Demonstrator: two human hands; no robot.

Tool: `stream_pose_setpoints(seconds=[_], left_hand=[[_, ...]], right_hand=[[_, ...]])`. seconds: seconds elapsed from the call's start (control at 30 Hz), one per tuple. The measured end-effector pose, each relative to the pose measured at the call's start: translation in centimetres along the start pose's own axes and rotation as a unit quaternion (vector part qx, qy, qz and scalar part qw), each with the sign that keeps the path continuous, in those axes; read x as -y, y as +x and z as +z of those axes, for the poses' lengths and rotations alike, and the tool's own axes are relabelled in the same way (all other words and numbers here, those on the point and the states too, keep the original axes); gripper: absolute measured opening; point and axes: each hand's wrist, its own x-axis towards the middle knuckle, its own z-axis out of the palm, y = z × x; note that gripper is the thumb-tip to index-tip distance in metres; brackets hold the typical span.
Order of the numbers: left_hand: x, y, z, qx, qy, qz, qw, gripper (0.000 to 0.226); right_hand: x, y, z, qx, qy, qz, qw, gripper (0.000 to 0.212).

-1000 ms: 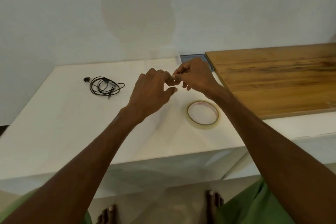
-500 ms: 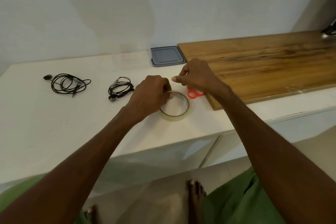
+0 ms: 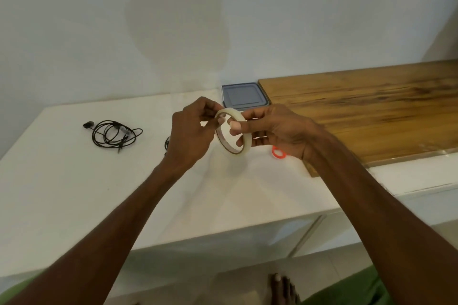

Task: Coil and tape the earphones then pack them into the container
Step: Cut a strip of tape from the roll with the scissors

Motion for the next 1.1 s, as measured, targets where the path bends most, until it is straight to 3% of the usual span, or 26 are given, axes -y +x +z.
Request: stream_pose_setpoints(seconds=[0.3,0.6,0.8,0.93,1.1], left_hand=[[1.0,0.4,-0.9,0.001,-0.031,-0.087,0.996,0.025],[1.2,0.3,-1.4,0.024,-0.059,-0.149,0.987,0.023],[1.3,0.4,-1.8,-0.001,0.008,-0.097,0.995,0.026],[1.2,0.2,-1.9,-0.049,0.084,0.001,0.995,0.020],[0.8,0.0,-1.8,-0.073,0.072,0.078,0.992,0.021]], right_hand=[[0.3,0.7,1.1,0.110,0.056,-0.032,0.992,0.054],[0.7,1.1,2.0,0.079,0.063,-0.049,0.994,0.044],[0.9,1.4,2.2,0.033,0.085,-0.039,0.995,0.044],[1.0,1.4,2.5,0.024,0.085,-0.017,0.996,0.041],[1.2,1.4,3.0,0.006,0.076,0.001,0.997,0.042]])
